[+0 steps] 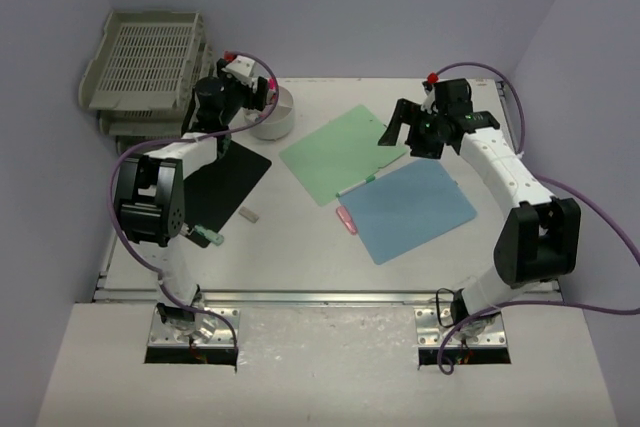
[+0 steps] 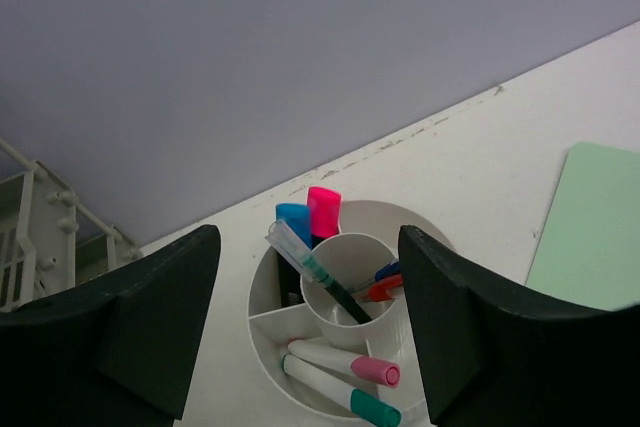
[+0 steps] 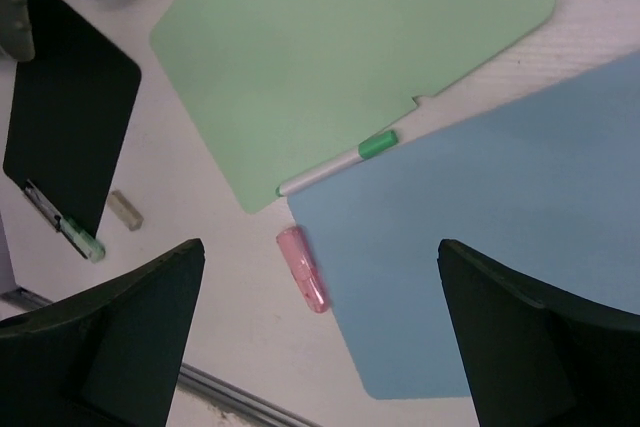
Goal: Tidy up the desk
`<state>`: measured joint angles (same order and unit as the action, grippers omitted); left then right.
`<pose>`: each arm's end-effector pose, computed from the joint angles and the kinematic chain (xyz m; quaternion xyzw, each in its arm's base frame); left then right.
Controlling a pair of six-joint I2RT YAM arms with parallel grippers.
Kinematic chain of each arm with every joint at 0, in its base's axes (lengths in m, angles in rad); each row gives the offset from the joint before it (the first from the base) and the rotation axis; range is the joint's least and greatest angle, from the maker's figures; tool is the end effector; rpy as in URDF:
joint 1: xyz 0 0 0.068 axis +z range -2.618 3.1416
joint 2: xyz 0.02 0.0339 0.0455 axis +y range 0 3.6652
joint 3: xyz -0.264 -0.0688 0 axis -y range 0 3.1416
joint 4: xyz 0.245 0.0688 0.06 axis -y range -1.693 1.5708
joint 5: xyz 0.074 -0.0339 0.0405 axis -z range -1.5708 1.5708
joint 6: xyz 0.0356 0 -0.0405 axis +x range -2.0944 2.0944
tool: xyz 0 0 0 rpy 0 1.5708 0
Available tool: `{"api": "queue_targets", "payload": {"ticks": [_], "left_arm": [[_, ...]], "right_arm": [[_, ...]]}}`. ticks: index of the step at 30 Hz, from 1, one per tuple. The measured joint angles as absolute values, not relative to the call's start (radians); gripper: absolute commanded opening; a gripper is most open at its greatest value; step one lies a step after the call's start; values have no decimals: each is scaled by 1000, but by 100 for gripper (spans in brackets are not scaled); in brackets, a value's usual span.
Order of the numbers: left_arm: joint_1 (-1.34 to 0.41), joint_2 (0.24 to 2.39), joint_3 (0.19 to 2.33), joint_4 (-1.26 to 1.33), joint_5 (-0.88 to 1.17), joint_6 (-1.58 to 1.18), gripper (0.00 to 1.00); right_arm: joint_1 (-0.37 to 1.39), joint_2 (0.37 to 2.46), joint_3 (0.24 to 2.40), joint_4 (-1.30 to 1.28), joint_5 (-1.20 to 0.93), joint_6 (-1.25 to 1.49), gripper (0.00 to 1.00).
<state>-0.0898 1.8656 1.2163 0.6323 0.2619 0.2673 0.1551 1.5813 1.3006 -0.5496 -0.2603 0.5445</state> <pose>0.4339 -0.0483 0.2639 0.2157 0.6795 -0.0311 0.7006 0.3423 0.0628 0.2873 0.1328 0.9160 0.2366 0.2956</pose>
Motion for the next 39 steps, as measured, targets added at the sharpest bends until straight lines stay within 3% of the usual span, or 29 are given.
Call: {"api": "queue_targets", "payload": {"ticks": [5, 8, 14, 21, 39], "left_arm": [[-90, 1835, 1201, 608, 282, 280, 75], [-90, 1757, 1184, 558, 290, 291, 79], [-90, 1457, 1091, 477, 295, 362, 85], [-90, 1206, 920, 435, 311, 404, 87], [-90, 1197, 839, 354, 349, 411, 88]], "right_arm": [[207, 1672, 1323, -613, -183, 629, 87], [266, 1712, 1339, -641, -130, 655, 76], [375, 1774, 1408, -696, -37, 693, 62], [411, 1957, 1546, -720, 61, 700, 59], [421, 2127, 1581, -750, 108, 704, 56]]}}
